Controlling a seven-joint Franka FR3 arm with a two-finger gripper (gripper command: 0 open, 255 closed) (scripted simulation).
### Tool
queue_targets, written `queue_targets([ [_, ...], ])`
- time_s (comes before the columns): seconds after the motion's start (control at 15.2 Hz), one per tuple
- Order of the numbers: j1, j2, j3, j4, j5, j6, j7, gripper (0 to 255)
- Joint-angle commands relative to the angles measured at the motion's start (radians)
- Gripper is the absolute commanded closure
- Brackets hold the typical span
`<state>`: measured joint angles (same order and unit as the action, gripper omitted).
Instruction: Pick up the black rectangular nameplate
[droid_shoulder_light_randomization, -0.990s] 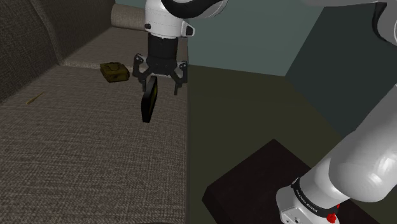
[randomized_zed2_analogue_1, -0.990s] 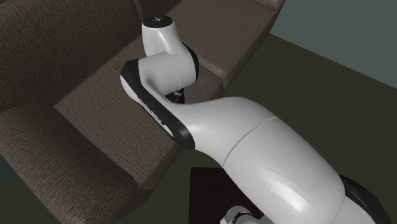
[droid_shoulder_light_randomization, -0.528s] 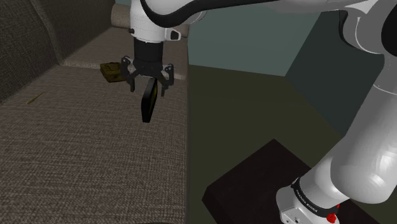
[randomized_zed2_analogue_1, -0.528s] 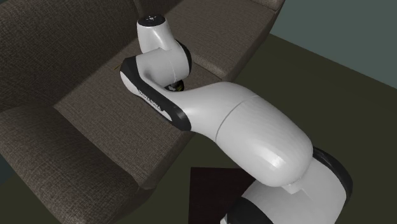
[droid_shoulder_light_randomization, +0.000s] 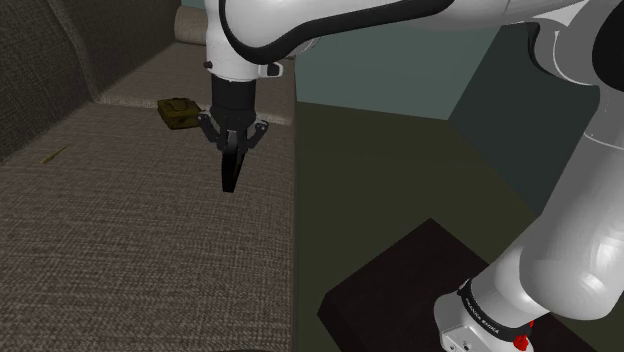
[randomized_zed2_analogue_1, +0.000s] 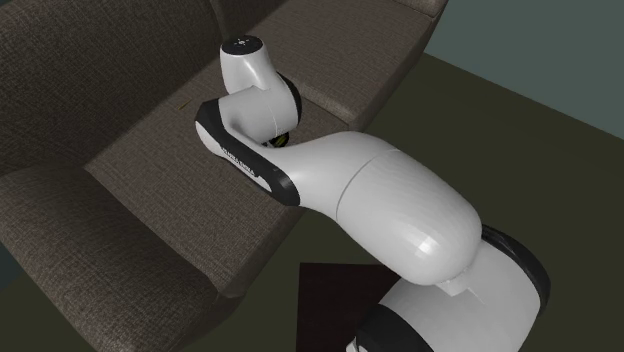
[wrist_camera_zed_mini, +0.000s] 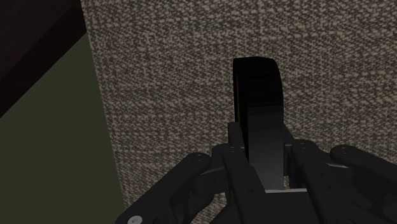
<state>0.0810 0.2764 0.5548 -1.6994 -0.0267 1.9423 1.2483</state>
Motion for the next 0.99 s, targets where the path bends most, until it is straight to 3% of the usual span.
queue_targets([
  [0.0,0.0,0.0,0.0,0.0,0.0,0.0,0.0,255],
  [0.4,0.0,0.0,0.0,-0.001,0.0,0.001,0.0,255],
  [0.92,0.001,-0.017,0.005,0.086,0.009,-0.1,0.003,255],
])
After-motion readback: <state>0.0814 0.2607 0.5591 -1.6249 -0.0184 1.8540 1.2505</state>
